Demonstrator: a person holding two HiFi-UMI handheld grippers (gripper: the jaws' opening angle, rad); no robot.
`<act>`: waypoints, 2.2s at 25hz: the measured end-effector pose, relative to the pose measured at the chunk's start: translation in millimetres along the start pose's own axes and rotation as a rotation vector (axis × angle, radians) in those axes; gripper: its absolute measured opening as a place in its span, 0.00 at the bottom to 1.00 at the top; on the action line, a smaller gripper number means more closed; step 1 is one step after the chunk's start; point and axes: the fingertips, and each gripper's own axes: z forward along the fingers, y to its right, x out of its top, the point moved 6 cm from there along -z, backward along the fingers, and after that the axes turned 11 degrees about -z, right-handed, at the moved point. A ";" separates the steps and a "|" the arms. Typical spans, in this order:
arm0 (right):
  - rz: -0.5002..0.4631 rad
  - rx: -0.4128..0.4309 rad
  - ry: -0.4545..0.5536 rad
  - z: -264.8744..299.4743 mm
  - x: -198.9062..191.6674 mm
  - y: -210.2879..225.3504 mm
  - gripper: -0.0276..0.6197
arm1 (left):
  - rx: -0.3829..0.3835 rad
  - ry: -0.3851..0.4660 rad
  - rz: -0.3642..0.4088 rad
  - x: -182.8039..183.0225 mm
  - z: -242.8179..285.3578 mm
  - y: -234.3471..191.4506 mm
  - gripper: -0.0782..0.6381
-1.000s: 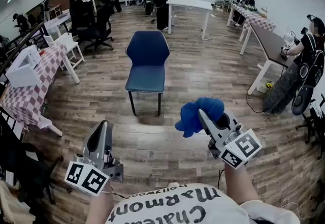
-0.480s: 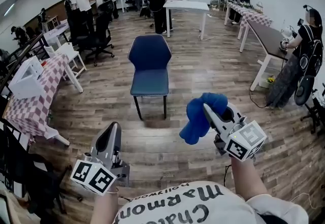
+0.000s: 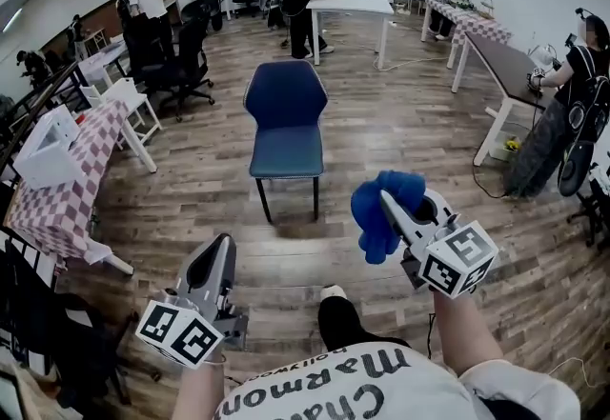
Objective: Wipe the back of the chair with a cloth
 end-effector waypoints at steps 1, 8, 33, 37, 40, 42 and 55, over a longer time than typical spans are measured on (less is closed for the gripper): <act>-0.009 0.015 0.006 10.6 -0.3 0.7 0.14 | 0.004 0.002 0.000 1.7 4.5 -5.8 0.12; -0.096 0.098 0.051 90.9 -2.3 31.6 0.14 | 0.032 0.055 0.012 19.3 63.9 -50.8 0.12; -0.030 0.200 0.162 274.1 -39.4 197.1 0.14 | 0.065 0.079 -0.031 46.1 301.6 -158.9 0.12; -0.055 0.213 0.141 285.7 -47.3 207.8 0.14 | 0.068 0.078 -0.041 44.8 316.8 -164.7 0.12; -0.064 0.229 0.130 292.5 -53.9 214.3 0.14 | 0.077 0.093 -0.044 44.5 321.6 -166.7 0.12; -0.056 0.236 0.122 299.2 -57.5 216.0 0.14 | 0.089 0.091 -0.049 44.1 322.5 -170.5 0.12; -0.043 0.239 0.108 343.2 -64.6 210.5 0.14 | 0.087 0.074 -0.071 51.0 343.7 -208.2 0.12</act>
